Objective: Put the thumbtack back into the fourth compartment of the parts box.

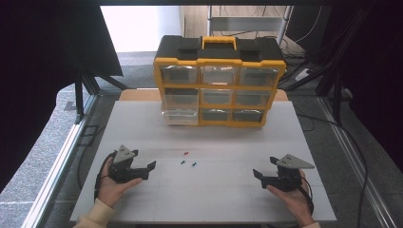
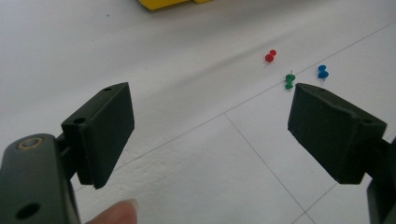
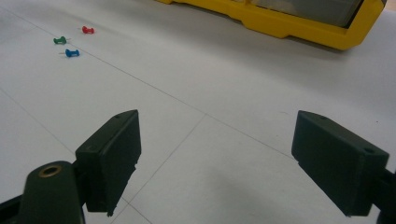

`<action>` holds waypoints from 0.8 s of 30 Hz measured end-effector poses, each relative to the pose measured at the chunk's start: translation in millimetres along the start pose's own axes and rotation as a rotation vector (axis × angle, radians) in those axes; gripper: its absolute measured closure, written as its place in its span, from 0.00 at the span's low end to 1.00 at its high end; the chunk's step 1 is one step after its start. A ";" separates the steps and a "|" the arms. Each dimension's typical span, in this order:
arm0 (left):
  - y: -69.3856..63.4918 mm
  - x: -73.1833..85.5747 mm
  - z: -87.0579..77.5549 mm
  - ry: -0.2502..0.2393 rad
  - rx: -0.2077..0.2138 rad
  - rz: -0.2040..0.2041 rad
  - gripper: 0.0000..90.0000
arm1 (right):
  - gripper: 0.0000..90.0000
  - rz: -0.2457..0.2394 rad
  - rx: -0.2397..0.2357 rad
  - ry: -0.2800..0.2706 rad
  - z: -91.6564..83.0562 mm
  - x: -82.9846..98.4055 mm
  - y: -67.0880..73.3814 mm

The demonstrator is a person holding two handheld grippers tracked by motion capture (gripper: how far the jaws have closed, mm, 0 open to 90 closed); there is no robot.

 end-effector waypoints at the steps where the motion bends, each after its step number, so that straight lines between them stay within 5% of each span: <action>1: -0.3 -0.3 0.6 -0.002 0.005 -0.007 0.16 | 0.18 0.003 -0.005 -0.002 -0.3 0.1 0.1; 24: -7.1 -0.4 -10.6 0.008 0.013 -0.013 0.18 | 0.19 -0.003 0.007 0.019 5.0 -0.1 0.4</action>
Point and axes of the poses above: each handheld gripper's, and its own axes: z roughly forward along the jaws, x roughly out of its underside, y roughly to its left, the point moved 3 cm from there along z, roughly forward along the jaws, and after that the axes turned 11 degrees about -y, right-handed, at the moved point
